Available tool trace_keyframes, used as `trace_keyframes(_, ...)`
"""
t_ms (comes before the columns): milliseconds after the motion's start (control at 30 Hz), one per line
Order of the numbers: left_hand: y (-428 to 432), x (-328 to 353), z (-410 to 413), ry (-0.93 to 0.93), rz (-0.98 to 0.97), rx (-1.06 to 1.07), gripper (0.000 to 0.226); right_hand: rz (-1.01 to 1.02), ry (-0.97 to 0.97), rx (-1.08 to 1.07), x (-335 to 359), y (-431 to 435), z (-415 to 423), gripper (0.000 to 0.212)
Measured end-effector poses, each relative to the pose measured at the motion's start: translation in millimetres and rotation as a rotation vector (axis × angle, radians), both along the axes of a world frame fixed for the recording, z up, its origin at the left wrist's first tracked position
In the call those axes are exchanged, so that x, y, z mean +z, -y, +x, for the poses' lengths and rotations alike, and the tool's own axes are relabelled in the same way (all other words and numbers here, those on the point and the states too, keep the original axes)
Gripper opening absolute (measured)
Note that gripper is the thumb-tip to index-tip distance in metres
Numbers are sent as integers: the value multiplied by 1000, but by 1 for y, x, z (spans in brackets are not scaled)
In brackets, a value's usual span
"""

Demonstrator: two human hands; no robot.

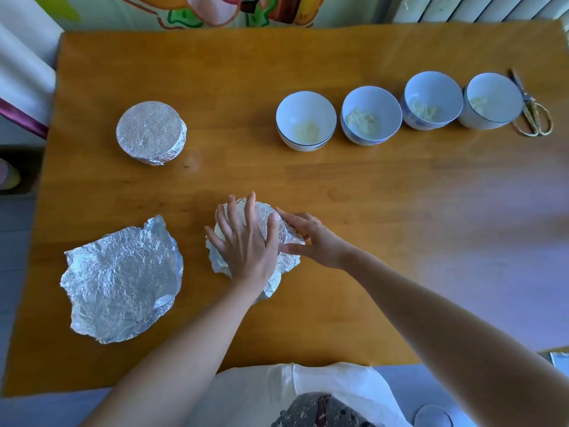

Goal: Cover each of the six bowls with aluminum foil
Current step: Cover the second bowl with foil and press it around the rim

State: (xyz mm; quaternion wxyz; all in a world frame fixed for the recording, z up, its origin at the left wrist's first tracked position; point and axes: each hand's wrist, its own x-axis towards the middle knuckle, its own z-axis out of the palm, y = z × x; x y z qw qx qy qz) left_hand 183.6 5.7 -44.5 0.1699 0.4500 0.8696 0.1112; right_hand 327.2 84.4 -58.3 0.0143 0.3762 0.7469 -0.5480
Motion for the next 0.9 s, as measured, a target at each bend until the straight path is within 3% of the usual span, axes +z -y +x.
trace_keyframes(100,5,6,-8,-55,-45,-45,82,-5,7,53,4,-10,-4,75)
trace_keyframes(267,12,-1,-33,-282,-15,-500,89,22,49,116,6,-21,-8,75)
trace_keyframes(333,13,-7,-35,-300,-50,-581,88,-18,55,95,5,-21,-8,73)
trace_keyframes(433,14,-11,-35,-287,-77,-562,82,-63,-22,-45,6,-15,-6,57)
trace_keyframes(567,14,-11,-34,-272,-70,-537,80,106,-148,-263,2,-3,-2,32)
trace_keyframes(733,14,-11,-33,-265,-48,-528,78,220,-154,-354,-7,9,-11,15)
trace_keyframes(900,13,-11,-32,-272,-54,-514,77,180,-116,-395,-7,6,-14,9)
